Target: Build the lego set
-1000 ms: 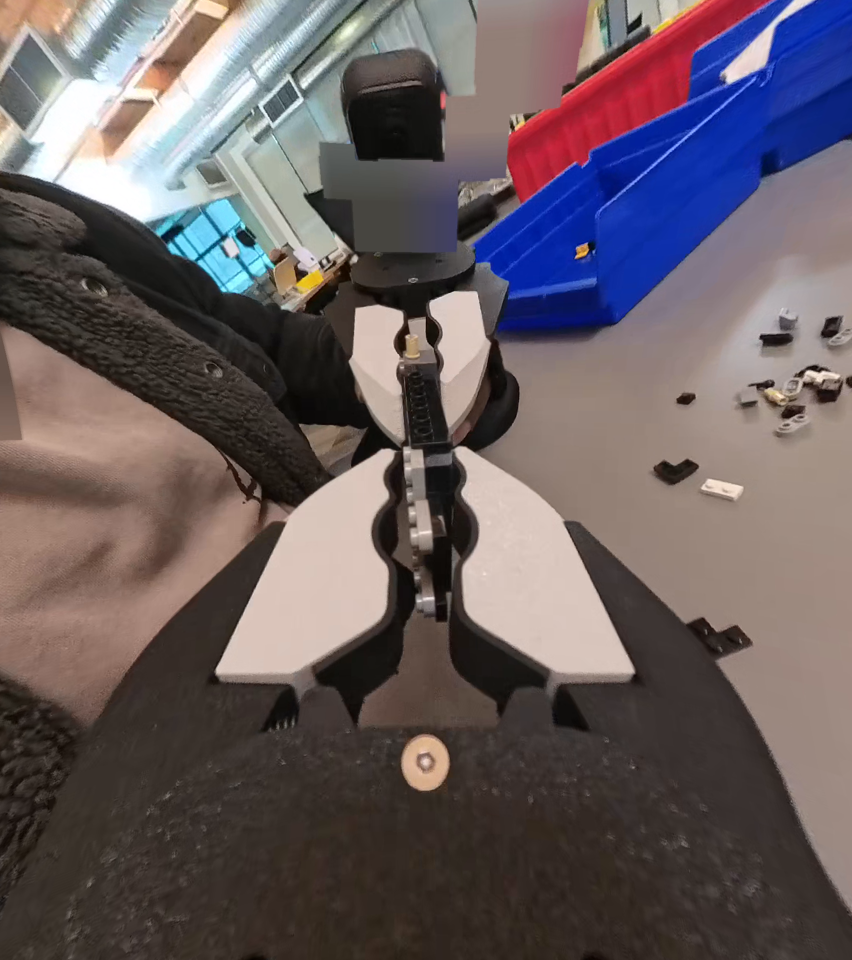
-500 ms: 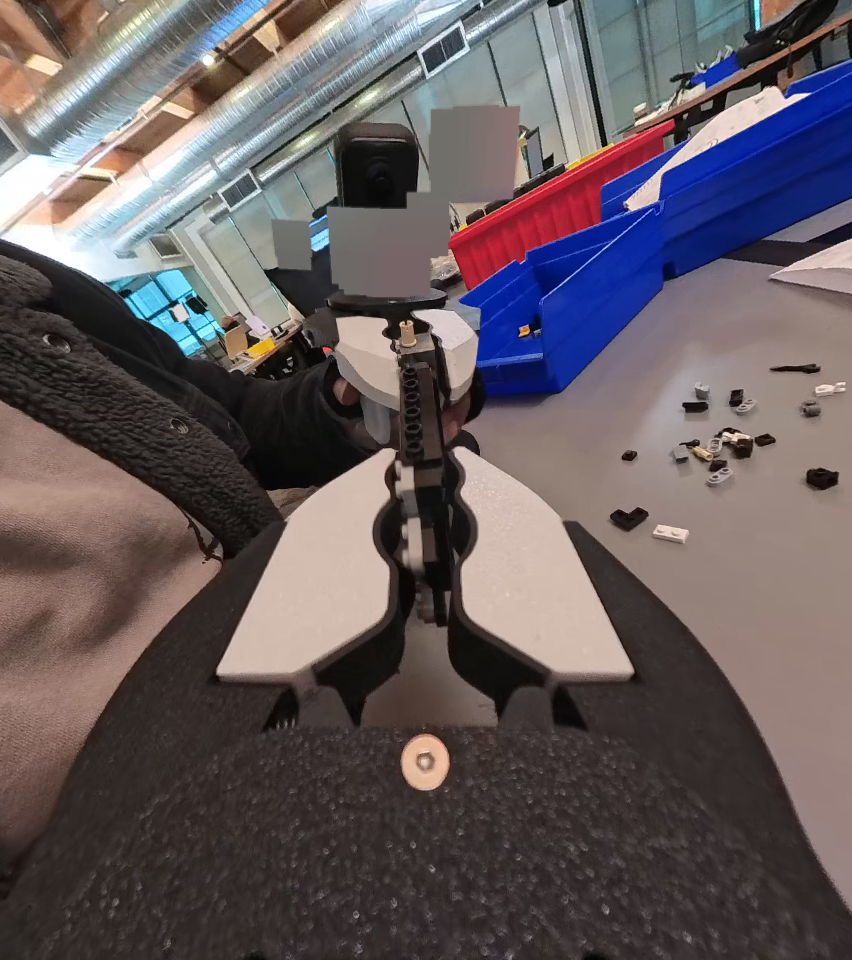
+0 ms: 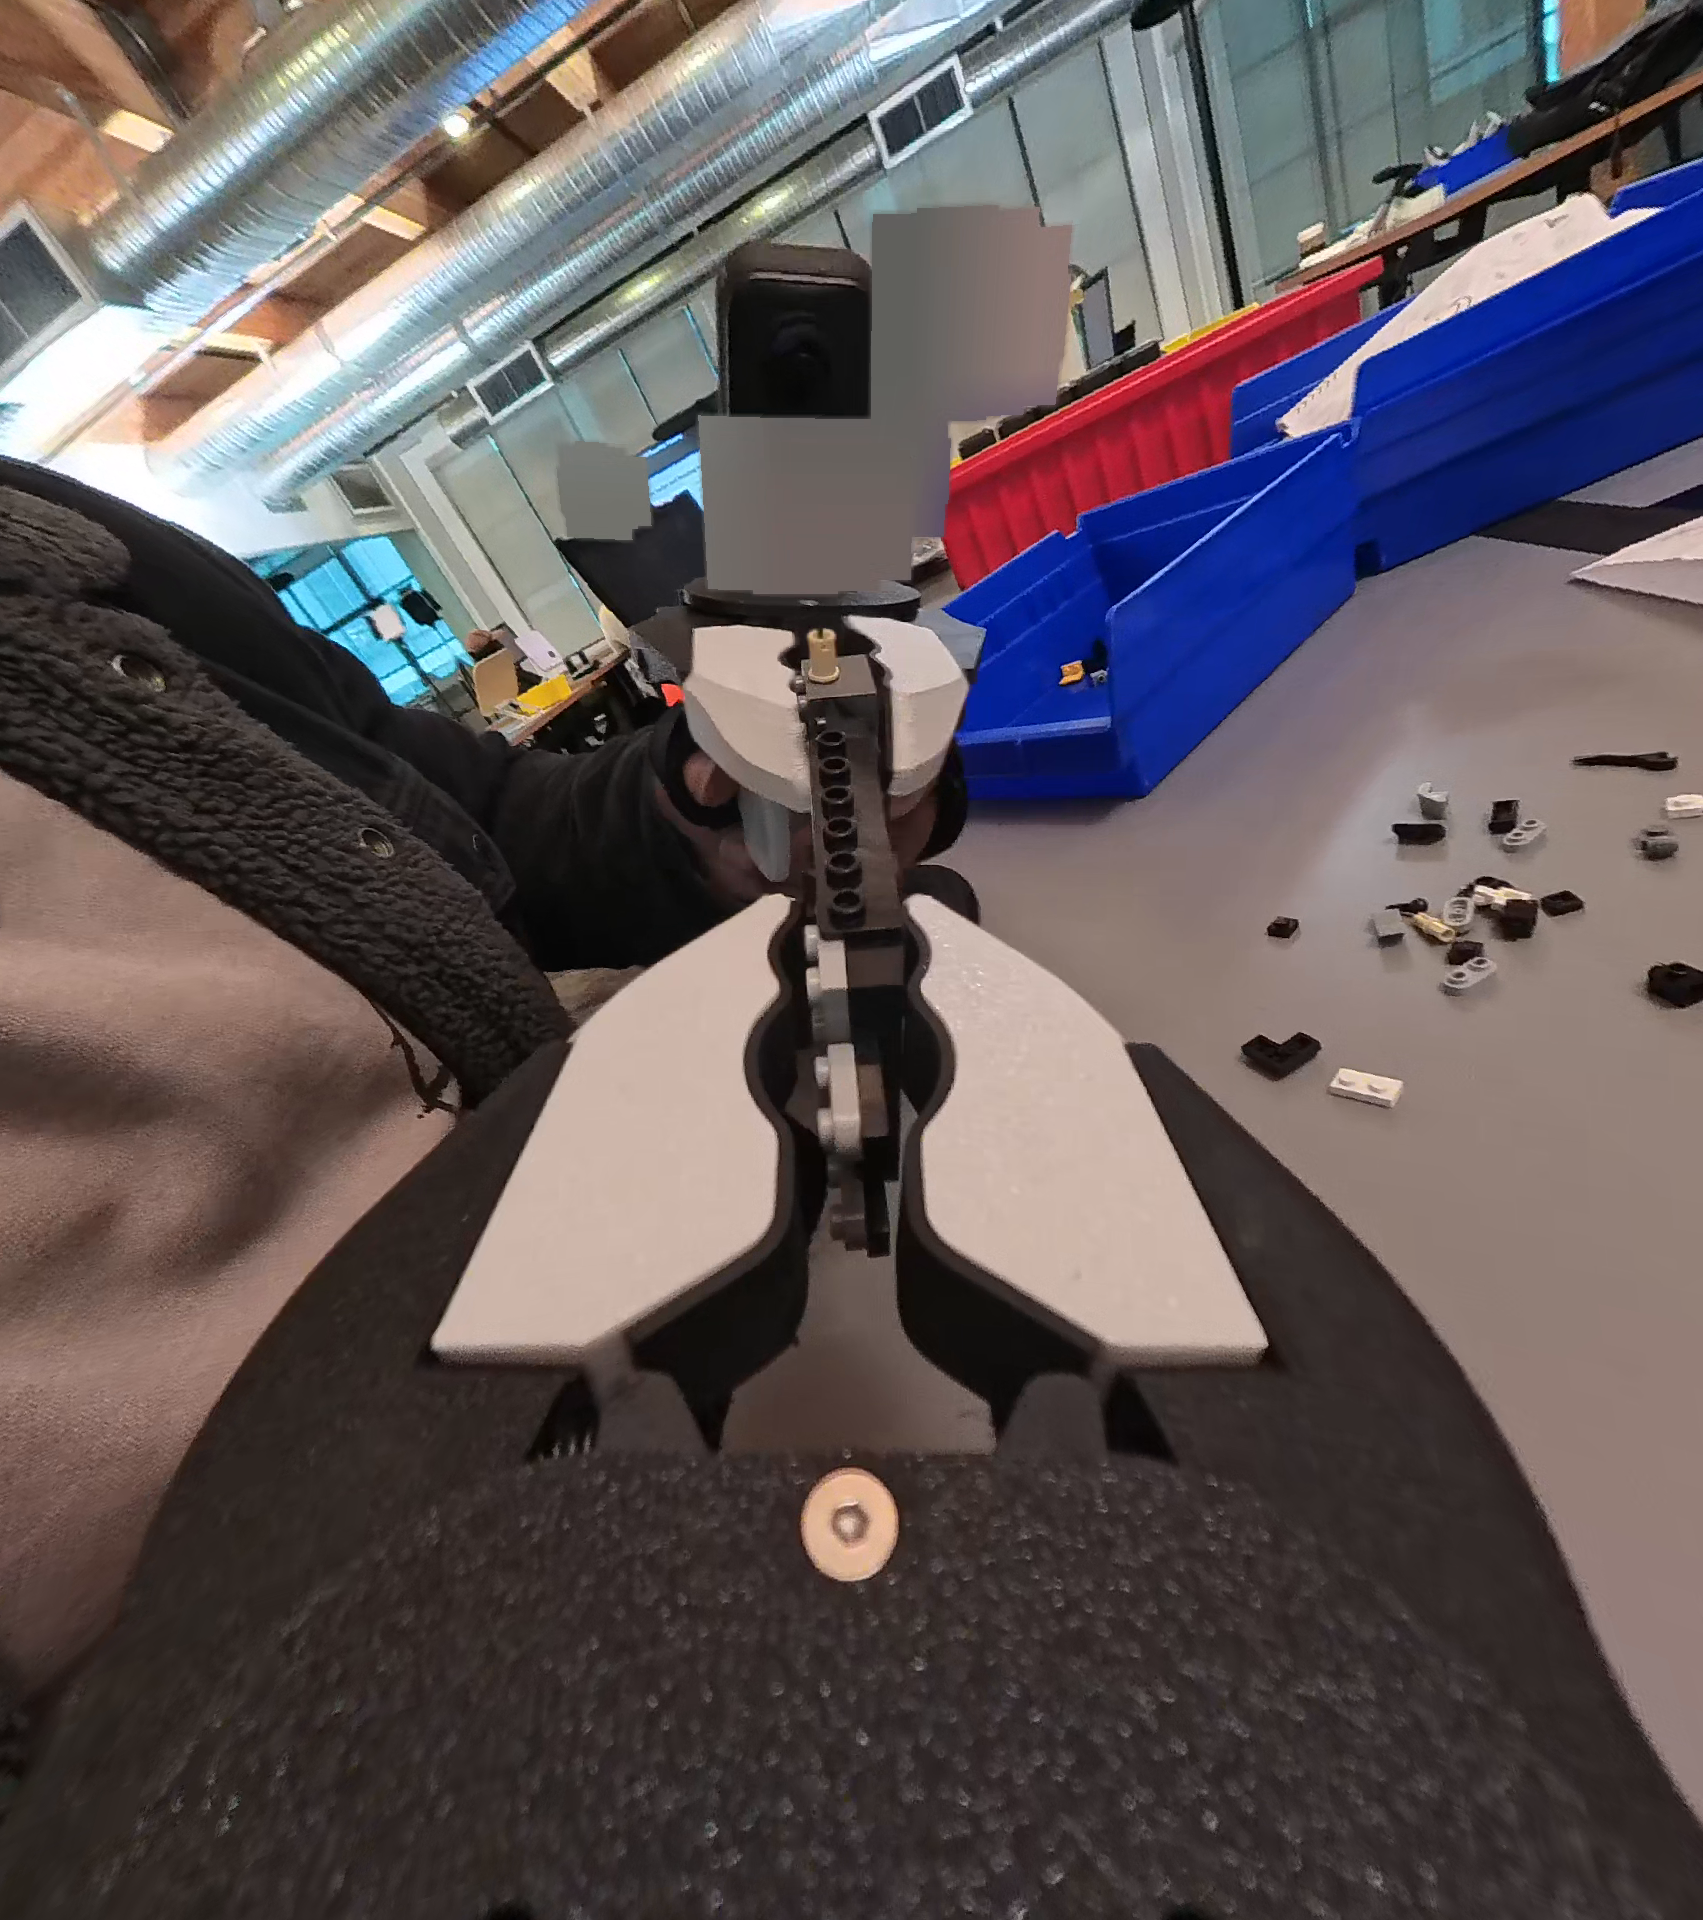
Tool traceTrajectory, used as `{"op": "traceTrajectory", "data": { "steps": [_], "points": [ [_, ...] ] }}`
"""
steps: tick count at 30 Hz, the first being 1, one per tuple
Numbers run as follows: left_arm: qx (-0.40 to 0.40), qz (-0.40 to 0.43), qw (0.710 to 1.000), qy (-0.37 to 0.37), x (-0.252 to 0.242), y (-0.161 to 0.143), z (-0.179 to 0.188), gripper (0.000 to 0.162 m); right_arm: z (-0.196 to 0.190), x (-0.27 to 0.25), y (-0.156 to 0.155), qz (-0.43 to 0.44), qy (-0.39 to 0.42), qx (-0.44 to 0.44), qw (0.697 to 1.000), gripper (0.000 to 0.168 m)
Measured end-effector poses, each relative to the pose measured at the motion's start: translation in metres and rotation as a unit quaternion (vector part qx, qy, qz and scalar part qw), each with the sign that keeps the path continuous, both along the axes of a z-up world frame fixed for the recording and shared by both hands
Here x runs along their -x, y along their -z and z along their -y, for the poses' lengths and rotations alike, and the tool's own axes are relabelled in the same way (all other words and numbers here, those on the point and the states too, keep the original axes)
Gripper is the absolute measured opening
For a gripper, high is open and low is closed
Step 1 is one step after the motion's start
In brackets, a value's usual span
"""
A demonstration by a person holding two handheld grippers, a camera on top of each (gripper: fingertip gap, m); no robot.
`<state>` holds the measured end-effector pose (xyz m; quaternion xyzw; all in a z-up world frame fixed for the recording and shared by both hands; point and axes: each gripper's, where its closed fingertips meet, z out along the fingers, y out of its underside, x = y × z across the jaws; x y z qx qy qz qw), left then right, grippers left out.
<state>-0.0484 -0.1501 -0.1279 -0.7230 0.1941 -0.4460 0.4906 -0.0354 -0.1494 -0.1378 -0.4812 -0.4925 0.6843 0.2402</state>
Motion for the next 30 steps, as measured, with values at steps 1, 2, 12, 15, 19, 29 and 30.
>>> {"op": "traceTrajectory", "data": {
  "steps": [1, 2, 12, 15, 19, 29, 30],
  "points": [
    [-0.001, 0.003, 1.0, 0.006, 0.0, -0.001, 0.001, 0.013, 0.001, 0.0, -0.001, -0.001, -0.005, 0.005, 1.0, 0.014],
    [0.0, 0.009, 1.0, 0.011, 0.0, -0.001, 0.001, 0.013, 0.002, 0.0, -0.002, -0.003, -0.006, 0.01, 1.0, 0.014],
    [0.022, 0.009, 1.0, 0.012, 0.001, 0.004, -0.001, 0.013, -0.002, 0.0, -0.003, 0.0, 0.001, 0.034, 0.999, 0.013],
    [0.043, 0.03, 0.998, 0.026, 0.001, 0.004, 0.001, 0.013, 0.0, 0.0, -0.003, 0.003, -0.004, 0.038, 0.999, 0.013],
    [0.061, 0.05, 0.996, 0.031, 0.001, 0.005, 0.002, 0.013, 0.0, 0.0, -0.003, 0.005, -0.006, 0.046, 0.999, 0.013],
    [0.085, 0.088, 0.992, 0.026, 0.001, 0.007, -0.001, 0.024, -0.008, 0.002, -0.002, 0.002, 0.003, 0.09, 0.996, 0.013],
    [0.086, 0.08, 0.993, 0.028, 0.0, 0.01, 0.0, 0.025, -0.009, 0.001, -0.004, -0.001, 0.004, 0.098, 0.995, 0.013]
  ]
}}
